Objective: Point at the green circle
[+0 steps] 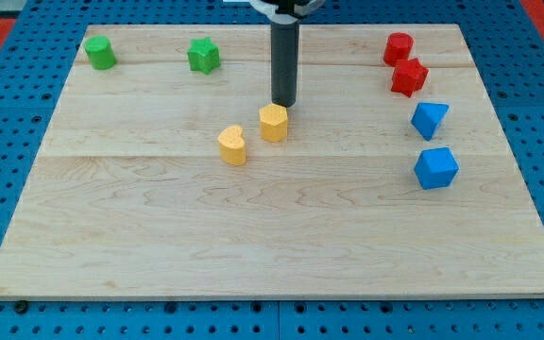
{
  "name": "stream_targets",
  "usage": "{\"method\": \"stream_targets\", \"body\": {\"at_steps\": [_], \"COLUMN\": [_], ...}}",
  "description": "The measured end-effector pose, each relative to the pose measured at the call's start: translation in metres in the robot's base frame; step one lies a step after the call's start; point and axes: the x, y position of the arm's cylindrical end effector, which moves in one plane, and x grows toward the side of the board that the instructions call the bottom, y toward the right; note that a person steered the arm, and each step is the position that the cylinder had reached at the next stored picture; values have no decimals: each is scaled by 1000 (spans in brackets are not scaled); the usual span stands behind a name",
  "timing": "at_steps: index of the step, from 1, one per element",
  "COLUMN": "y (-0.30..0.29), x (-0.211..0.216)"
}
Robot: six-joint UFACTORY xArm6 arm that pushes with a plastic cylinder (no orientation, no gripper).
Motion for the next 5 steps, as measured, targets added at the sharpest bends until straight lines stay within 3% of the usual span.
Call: {"method": "stream_targets", "body": {"at_steps": [2, 3, 5], "y": [-65, -66, -186], "x": [31, 9, -5]}}
